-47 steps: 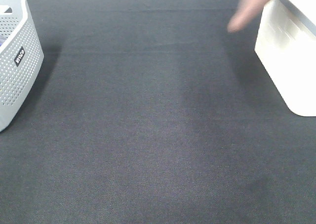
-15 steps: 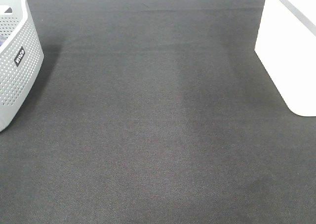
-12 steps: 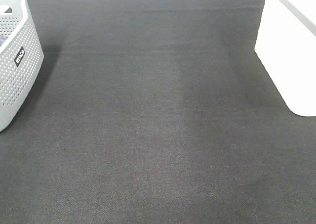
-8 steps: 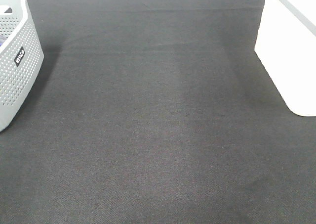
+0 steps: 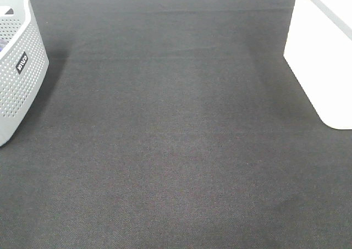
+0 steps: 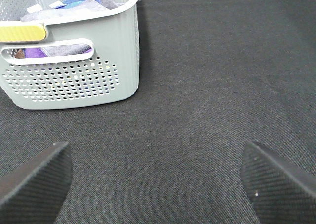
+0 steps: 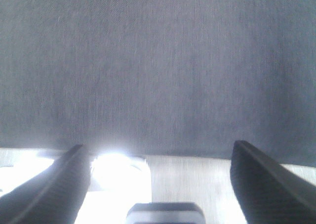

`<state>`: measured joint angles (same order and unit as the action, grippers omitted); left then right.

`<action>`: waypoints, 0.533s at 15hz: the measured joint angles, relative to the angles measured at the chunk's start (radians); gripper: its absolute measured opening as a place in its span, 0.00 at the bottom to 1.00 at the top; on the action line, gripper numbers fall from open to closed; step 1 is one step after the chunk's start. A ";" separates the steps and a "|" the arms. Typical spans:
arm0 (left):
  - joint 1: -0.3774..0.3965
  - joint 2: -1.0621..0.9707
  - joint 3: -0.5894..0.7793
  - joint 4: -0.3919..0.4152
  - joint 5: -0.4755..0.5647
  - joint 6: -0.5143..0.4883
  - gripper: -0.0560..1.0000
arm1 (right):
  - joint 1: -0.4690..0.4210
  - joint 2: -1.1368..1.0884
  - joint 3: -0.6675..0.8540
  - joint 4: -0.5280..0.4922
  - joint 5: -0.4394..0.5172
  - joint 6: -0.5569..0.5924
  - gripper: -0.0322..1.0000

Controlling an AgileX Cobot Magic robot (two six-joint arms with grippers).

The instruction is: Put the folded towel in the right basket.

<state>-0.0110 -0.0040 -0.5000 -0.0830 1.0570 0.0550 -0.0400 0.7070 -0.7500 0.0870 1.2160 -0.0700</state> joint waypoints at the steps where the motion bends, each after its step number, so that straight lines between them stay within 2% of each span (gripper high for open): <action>1: 0.000 0.000 0.000 0.000 0.000 0.000 0.88 | 0.000 -0.088 0.045 0.000 0.001 0.000 0.75; 5: 0.000 0.000 0.000 0.000 0.000 0.000 0.88 | 0.000 -0.476 0.156 0.000 -0.007 0.000 0.75; 8: 0.000 0.000 0.000 0.000 0.000 0.000 0.88 | 0.000 -0.687 0.232 0.000 -0.116 -0.001 0.75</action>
<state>-0.0110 -0.0040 -0.5000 -0.0830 1.0570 0.0550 -0.0400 0.0200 -0.5180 0.0870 1.1000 -0.0710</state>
